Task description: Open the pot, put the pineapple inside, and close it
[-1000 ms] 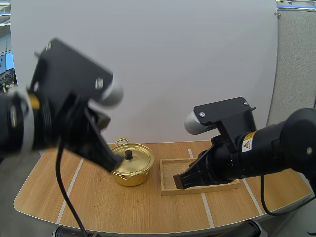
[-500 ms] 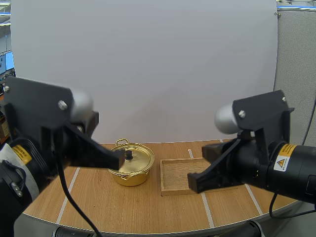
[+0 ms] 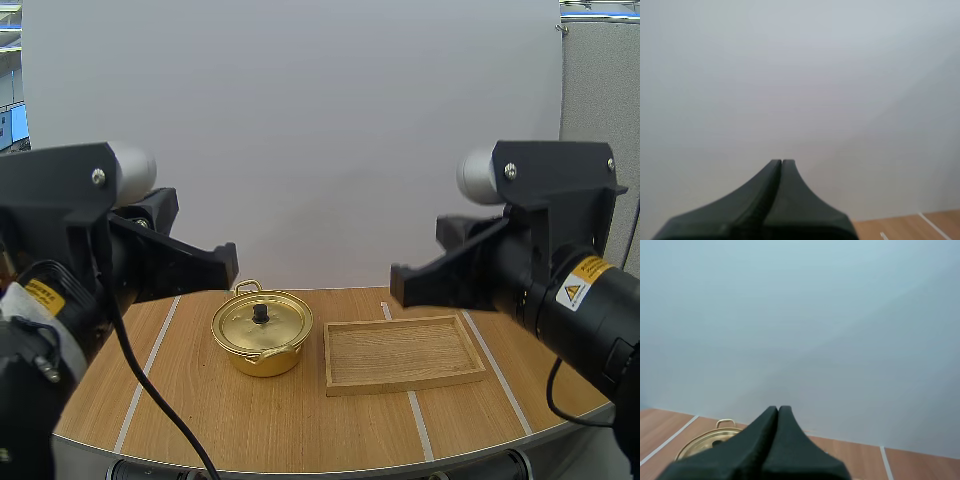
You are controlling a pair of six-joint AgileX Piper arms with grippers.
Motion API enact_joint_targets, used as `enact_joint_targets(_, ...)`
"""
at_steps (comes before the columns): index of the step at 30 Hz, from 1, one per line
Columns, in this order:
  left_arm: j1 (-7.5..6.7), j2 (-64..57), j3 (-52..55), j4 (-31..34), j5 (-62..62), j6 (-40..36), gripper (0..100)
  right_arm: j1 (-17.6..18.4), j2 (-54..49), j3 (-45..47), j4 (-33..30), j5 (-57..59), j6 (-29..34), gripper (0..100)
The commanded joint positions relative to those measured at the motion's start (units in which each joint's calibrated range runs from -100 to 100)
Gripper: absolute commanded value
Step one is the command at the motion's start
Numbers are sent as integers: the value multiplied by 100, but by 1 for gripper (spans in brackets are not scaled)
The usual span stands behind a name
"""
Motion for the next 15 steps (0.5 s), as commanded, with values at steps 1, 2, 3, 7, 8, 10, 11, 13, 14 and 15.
enact_joint_targets(1,-54,-20,1252,-65,-2762,-50,0,-40,-40,1148,-143,-2670,-136,0)
enact_joint_targets(2,-62,-20,1396,-65,-3006,-50,0,-40,-40,1330,-141,-2846,-136,0)
enact_joint_targets(3,-71,-20,1620,-65,-3476,-50,0,-40,-40,1571,-141,-3258,-136,0)
enact_joint_targets(7,-87,-20,2364,-65,-4839,-50,0,-40,-40,2612,-141,-4862,-136,0)
enact_joint_targets(8,-87,-20,2558,-65,-5046,-50,0,-40,-40,2872,-141,-5288,-136,0)
enact_joint_targets(10,-87,-20,2928,-65,-5444,-50,0,-40,-40,3301,-141,-5993,-136,0)
enact_joint_targets(11,-87,-20,3058,-65,-5570,-50,0,-40,-40,3513,-141,-6249,-136,0)
enact_joint_targets(13,-87,-20,3329,-65,-5618,-50,0,-40,-40,3845,-141,-6346,-136,0)
enact_joint_targets(14,-87,-20,3470,-65,-5618,-50,0,-40,-40,3969,-141,-6285,-136,0)
enact_joint_targets(15,-87,-20,3534,-65,-5618,-50,0,-40,-40,4039,-141,-6289,-136,0)
